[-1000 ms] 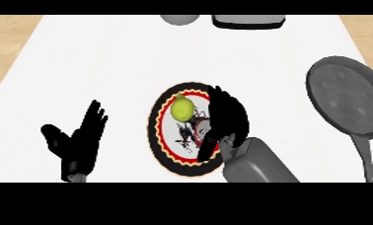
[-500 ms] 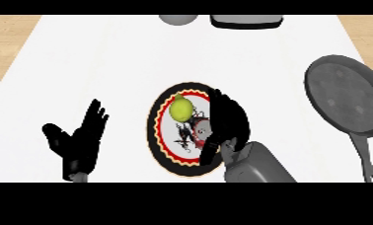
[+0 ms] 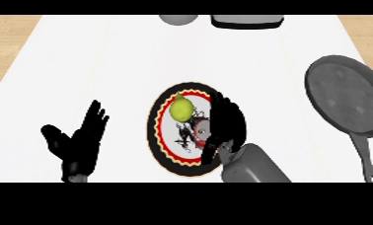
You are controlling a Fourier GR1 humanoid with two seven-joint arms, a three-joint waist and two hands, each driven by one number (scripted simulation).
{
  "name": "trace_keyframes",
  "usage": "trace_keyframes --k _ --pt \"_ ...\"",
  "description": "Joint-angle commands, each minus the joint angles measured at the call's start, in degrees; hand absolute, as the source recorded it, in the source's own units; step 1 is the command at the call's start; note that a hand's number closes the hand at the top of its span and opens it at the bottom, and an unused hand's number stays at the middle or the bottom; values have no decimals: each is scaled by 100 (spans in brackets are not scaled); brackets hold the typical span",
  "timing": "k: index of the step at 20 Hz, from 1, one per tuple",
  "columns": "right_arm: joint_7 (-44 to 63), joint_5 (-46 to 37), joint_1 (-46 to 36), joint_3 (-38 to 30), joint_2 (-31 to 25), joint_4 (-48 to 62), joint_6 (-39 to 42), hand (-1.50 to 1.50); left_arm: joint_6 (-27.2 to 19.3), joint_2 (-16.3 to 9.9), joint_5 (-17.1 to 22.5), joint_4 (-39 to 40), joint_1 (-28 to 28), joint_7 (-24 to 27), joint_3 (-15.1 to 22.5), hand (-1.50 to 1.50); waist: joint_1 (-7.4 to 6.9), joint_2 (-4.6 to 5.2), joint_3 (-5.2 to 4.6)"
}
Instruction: Pick the can from the plate and place it in the pan
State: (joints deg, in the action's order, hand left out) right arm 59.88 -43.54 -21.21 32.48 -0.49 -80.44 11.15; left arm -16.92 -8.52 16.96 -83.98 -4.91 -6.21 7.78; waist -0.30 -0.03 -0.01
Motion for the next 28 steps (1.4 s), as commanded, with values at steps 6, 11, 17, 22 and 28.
trace_keyframes --k 6,11,17,22,28 --pt "-859 -252 -273 266 48 941 -711 150 131 110 -143 -133 -180 -9 -64 0 -24 5 2" --pt "-1070 -537 18 265 47 975 -797 150 441 15 -24 310 219 -28 -529 0 9 3 1" --pt "-1234 -469 91 -246 -386 530 -464 150 455 170 -167 904 562 193 -629 0 47 3 -1" --pt "-1698 -885 110 -613 -419 1096 -1051 150 417 171 -210 -44 9 -191 -466 0 8 1 2" --pt "-741 -2160 -99 -43 -609 -131 -1320 150 329 275 -342 260 52 11 -420 0 66 -36 -3"
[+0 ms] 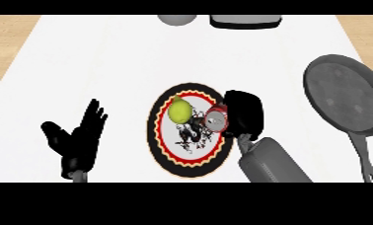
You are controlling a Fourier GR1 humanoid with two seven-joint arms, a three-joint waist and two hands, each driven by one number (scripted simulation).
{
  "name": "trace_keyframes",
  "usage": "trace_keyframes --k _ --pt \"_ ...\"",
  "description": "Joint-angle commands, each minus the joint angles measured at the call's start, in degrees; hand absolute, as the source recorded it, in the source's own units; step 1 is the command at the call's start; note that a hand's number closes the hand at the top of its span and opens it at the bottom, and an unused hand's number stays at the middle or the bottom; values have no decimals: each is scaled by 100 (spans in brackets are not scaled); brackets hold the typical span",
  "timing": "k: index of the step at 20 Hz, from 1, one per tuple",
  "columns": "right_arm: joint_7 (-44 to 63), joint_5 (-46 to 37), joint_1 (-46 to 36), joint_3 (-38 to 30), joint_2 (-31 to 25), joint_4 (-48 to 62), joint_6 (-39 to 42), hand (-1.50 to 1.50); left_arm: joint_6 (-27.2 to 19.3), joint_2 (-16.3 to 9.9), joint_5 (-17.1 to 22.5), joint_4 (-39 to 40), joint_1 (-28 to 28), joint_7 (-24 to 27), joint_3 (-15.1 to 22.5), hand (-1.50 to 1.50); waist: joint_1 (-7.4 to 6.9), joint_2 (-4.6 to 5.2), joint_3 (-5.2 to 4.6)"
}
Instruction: Pick the can from the plate and place it in the pan
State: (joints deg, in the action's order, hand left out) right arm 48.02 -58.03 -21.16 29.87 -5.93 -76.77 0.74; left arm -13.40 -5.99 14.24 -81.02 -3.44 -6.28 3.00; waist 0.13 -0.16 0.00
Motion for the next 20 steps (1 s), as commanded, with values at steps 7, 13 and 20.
trace_keyframes --k 7,13,20 --pt "1237 -1523 -132 -178 -504 -2335 -218 150 97 -181 63 43 19 14 -228 0 106 -32 -5" --pt "1335 -1627 52 -796 -424 -2910 304 150 193 -6 38 61 -92 130 -137 0 4 4 -2" --pt "28 -606 -184 -2358 -856 -2101 -638 150 250 31 -36 111 73 116 -120 0 -32 26 2"
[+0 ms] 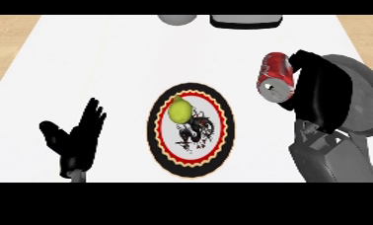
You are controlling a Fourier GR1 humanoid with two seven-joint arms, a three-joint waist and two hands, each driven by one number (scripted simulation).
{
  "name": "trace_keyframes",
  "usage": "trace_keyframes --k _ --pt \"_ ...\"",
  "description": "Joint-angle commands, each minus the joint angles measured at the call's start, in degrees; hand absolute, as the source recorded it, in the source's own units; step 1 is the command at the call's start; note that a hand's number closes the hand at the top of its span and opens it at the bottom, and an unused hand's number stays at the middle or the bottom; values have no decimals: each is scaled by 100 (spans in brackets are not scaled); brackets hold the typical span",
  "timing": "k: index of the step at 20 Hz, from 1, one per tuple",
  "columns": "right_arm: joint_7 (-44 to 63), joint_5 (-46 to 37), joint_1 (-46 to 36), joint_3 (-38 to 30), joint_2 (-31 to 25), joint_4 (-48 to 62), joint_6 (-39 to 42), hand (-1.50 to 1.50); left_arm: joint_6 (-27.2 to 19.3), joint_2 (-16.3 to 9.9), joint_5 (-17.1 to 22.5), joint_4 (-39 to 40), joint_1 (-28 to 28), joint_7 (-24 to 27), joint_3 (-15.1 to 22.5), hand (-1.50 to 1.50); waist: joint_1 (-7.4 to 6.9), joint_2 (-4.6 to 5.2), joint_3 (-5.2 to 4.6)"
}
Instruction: Pick the can from the plate and place it in the pan
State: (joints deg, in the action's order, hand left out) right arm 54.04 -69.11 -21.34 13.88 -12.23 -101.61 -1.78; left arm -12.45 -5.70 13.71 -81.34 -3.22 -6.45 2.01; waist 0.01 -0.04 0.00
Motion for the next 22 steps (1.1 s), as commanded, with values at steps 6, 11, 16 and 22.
trace_keyframes --k 6,11,16,22 --pt "-1618 685 -144 -1614 -859 1684 -1160 150 -153 290 -187 124 88 114 133 0 -39 32 4" --pt "-2729 1139 -444 -2294 -1304 3191 -1852 150 -51 262 -181 161 85 126 118 0 -69 37 6" --pt "-3712 1789 -1200 -2924 -1482 5013 -2449 150 -73 143 -149 -236 240 -426 164 0 -157 62 15" --pt "-5298 2300 -1602 -3560 -2188 6901 -2743 150 4 194 -194 253 328 25 49 0 -216 118 22"
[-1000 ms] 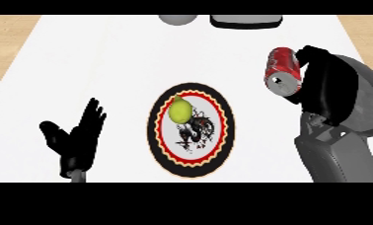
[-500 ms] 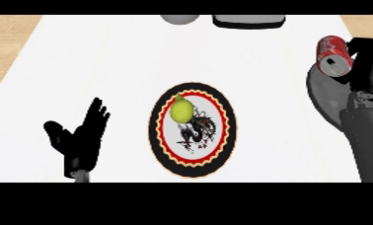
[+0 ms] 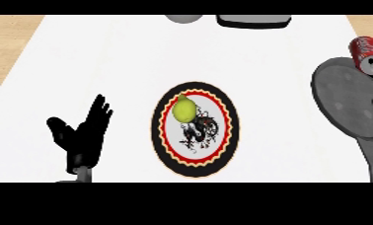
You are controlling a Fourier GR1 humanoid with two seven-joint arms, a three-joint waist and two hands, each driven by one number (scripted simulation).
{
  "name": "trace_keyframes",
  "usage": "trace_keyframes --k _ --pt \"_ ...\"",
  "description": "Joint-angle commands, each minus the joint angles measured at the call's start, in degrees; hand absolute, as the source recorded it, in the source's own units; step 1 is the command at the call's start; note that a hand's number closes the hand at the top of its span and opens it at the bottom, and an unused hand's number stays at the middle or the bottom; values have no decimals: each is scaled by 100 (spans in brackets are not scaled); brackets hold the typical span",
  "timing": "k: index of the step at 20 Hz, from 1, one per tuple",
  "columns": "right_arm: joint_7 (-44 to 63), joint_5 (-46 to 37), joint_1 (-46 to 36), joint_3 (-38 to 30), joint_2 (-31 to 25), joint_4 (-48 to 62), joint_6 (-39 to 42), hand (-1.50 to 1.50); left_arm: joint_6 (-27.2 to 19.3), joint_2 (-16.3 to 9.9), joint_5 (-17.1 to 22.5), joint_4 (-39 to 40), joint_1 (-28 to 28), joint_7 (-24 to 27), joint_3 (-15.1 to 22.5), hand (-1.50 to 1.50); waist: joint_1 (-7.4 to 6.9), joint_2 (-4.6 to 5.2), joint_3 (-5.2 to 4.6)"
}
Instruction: Pick the can from the plate and place it in the pan
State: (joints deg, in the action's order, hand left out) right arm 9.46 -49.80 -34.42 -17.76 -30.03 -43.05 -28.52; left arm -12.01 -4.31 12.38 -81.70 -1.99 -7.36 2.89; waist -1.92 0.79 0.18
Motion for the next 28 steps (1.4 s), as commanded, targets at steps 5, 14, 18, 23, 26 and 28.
trace_keyframes --k 5,14,18,23,26,28 --pt "-470 11 -477 -312 -645 2097 597 -150 40 -39 -31 -189 84 -168 81 0 -172 65 17" --pt "-2316 1104 -767 -1288 -582 2325 248 -150 65 -70 -4 -163 57 -136 7 0 -122 59 38" --pt "-3051 2197 -887 -2148 -357 2167 728 -150 28 -17 -35 -75 -142 29 -7 0 -17 12 35" --pt "-3513 3067 -752 -2884 -775 2475 1913 -150 -76 184 -155 23 -245 240 120 0 66 1 18" --pt "-4002 3441 -292 -3137 -960 2665 2923 -150 45 -35 14 40 -161 87 -125 0 133 -16 11" --pt "-4172 3644 -112 -3278 -1212 2695 3377 -150 25 28 -5 -170 -277 57 -29 0 125 -36 6"
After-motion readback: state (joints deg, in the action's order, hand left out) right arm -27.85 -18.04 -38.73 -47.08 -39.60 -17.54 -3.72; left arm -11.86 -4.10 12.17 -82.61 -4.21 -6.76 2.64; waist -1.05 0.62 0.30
